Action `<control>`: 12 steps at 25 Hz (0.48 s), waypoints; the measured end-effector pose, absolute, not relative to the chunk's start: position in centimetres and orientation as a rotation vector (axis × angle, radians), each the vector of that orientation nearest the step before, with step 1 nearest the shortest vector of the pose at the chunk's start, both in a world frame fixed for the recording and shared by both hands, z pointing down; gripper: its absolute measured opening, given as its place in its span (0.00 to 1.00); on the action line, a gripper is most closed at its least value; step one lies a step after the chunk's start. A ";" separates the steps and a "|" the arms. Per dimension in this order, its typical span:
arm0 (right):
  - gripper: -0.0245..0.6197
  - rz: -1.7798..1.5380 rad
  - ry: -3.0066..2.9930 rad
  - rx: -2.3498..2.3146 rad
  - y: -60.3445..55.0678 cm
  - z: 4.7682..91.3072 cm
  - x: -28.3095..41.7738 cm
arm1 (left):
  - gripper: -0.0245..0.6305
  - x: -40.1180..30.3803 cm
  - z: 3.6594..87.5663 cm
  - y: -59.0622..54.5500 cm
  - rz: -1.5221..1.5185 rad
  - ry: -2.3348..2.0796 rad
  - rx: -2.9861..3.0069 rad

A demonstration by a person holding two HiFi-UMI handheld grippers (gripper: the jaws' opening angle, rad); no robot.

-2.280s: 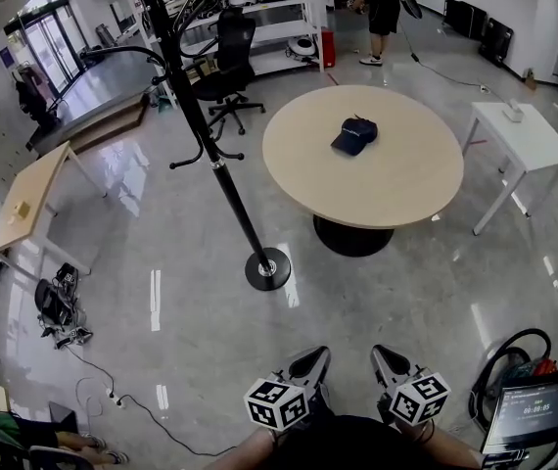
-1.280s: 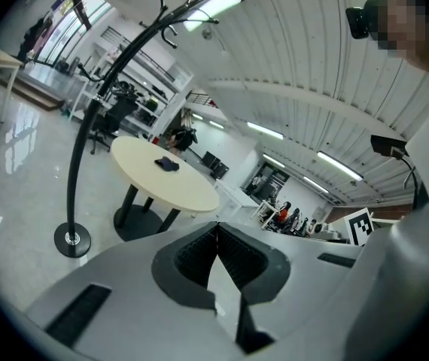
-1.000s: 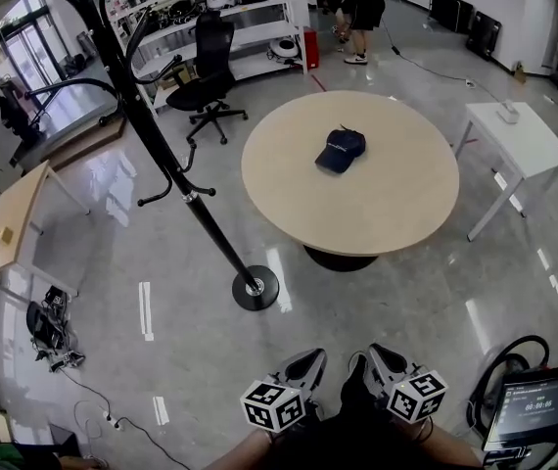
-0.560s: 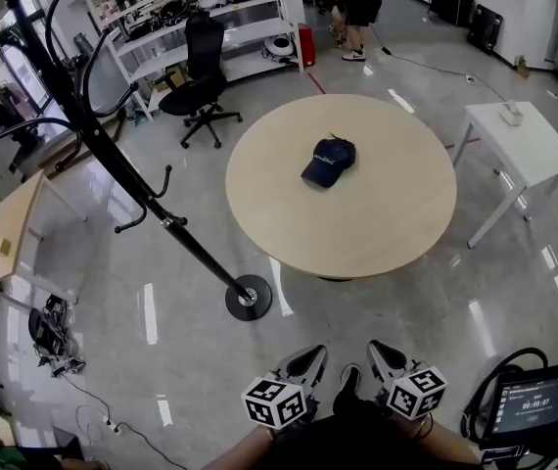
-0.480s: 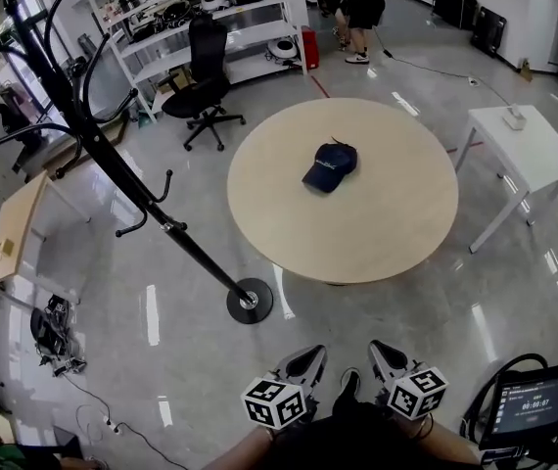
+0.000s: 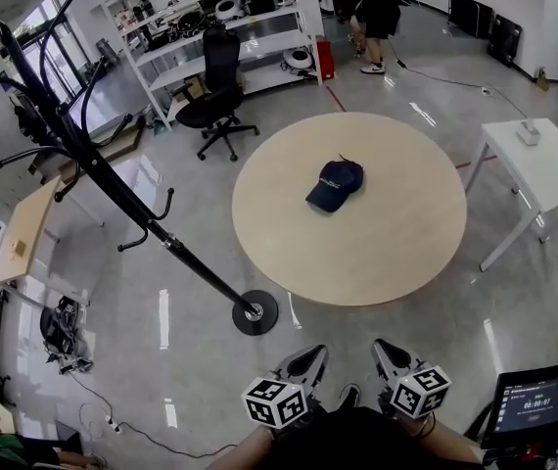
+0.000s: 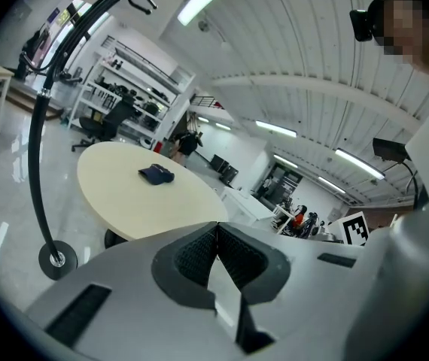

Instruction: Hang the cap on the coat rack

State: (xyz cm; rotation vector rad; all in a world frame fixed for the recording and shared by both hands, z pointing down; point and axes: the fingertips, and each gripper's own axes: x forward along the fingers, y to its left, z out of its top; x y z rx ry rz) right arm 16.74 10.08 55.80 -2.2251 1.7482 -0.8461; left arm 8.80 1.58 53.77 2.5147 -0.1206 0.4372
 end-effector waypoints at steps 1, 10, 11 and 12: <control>0.05 -0.851 1.751 -2.219 10.0 55.9 17.1 | 0.04 9.0 53.8 1.4 0.438 -0.132 2.510; 0.05 -0.918 1.779 -2.169 6.6 57.9 20.1 | 0.04 11.6 55.5 -2.2 0.460 -0.211 2.468; 0.05 -0.920 1.773 -2.175 6.2 57.9 20.3 | 0.04 11.7 55.5 -2.7 0.462 -0.212 2.464; 0.05 -0.922 1.763 -2.183 5.9 57.9 20.7 | 0.04 11.9 55.6 -3.3 0.463 -0.211 2.462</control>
